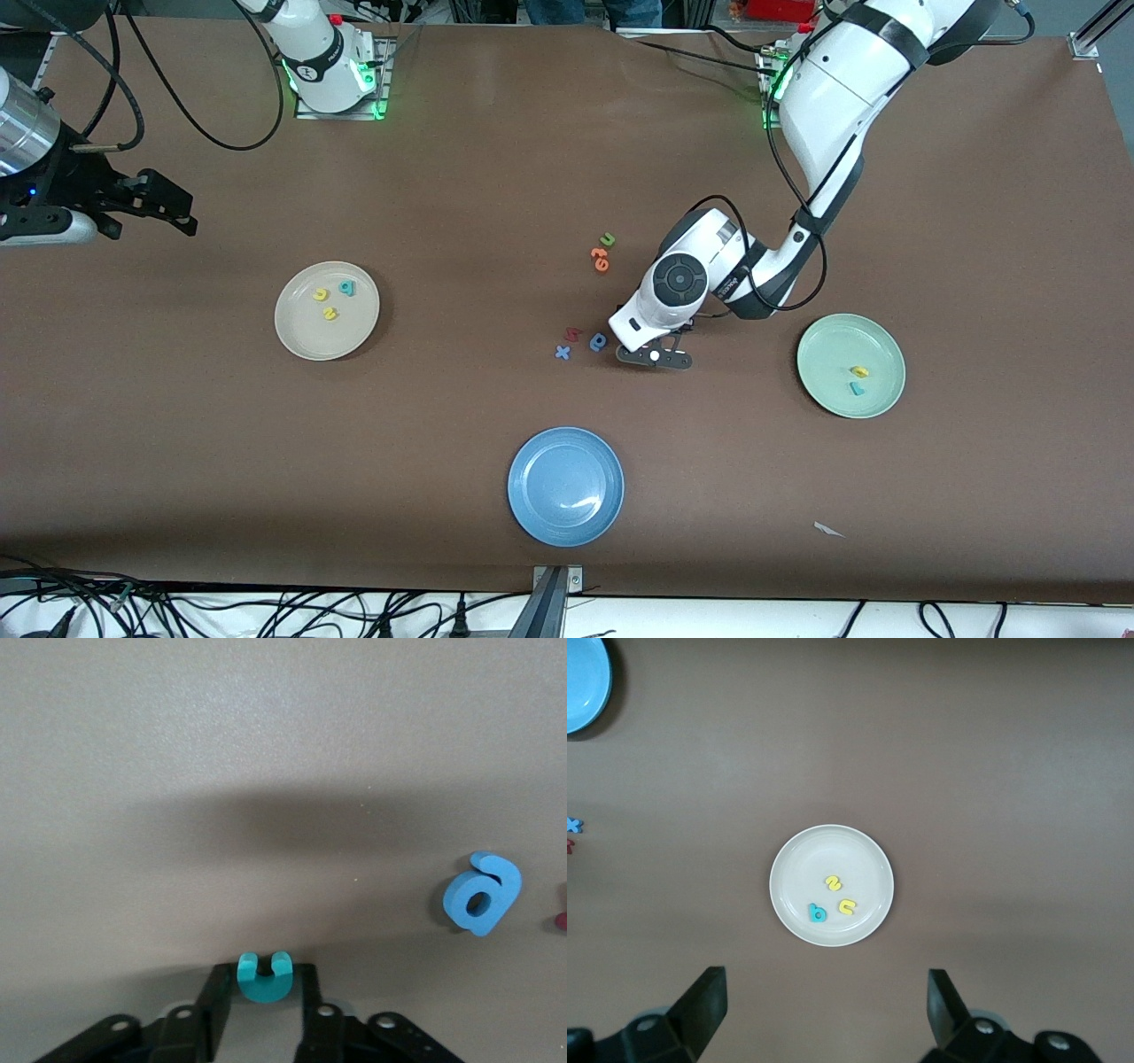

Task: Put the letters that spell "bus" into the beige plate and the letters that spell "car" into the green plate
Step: 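Carry the teal c onto the green plate with the left gripper and release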

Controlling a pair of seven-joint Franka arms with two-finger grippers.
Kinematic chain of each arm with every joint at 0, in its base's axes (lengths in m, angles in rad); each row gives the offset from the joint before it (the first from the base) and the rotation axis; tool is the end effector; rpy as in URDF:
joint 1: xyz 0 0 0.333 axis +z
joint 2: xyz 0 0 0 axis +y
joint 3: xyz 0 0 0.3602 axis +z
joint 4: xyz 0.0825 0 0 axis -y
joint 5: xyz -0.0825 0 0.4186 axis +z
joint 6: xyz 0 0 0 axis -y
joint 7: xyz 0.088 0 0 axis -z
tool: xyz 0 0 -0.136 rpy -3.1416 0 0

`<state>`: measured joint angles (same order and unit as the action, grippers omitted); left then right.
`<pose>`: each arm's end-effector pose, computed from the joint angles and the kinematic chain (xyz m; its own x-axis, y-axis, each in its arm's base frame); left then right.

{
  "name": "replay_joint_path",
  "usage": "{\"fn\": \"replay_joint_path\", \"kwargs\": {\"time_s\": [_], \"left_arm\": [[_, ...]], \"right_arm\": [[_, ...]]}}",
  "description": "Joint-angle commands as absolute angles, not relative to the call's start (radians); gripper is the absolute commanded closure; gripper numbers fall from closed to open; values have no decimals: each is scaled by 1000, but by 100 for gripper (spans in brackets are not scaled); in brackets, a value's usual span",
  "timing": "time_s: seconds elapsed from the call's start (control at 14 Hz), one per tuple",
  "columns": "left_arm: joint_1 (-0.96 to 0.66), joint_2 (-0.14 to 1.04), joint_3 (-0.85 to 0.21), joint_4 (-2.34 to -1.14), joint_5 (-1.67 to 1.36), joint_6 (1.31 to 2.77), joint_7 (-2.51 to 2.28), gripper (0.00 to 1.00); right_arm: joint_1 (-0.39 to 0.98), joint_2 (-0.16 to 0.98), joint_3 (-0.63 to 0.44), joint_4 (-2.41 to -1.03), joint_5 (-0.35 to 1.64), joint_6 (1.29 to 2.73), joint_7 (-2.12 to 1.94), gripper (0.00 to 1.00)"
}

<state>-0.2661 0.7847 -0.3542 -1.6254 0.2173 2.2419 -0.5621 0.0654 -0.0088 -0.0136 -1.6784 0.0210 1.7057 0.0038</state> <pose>0.6113 -0.3914 0.1512 0.9822 -0.1223 -0.1424 -0.1203 -0.9925 0.0224 0.5959 0.0335 0.6020 0.9983 0.0451 0.0360 0.0459 -0.9987 -0.0211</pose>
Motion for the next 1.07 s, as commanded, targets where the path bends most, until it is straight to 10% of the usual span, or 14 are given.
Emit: {"fn": "replay_joint_path", "kwargs": {"time_s": [0.0, 1.0], "left_arm": [[-279, 805, -348, -1603, 227, 2250, -581, 75], [-68, 717, -339, -1529, 238, 2063, -364, 87]], "right_arm": [[63, 2, -9, -1649, 2, 1695, 12, 0], [60, -3, -15, -1647, -3, 1668, 11, 0]]}}
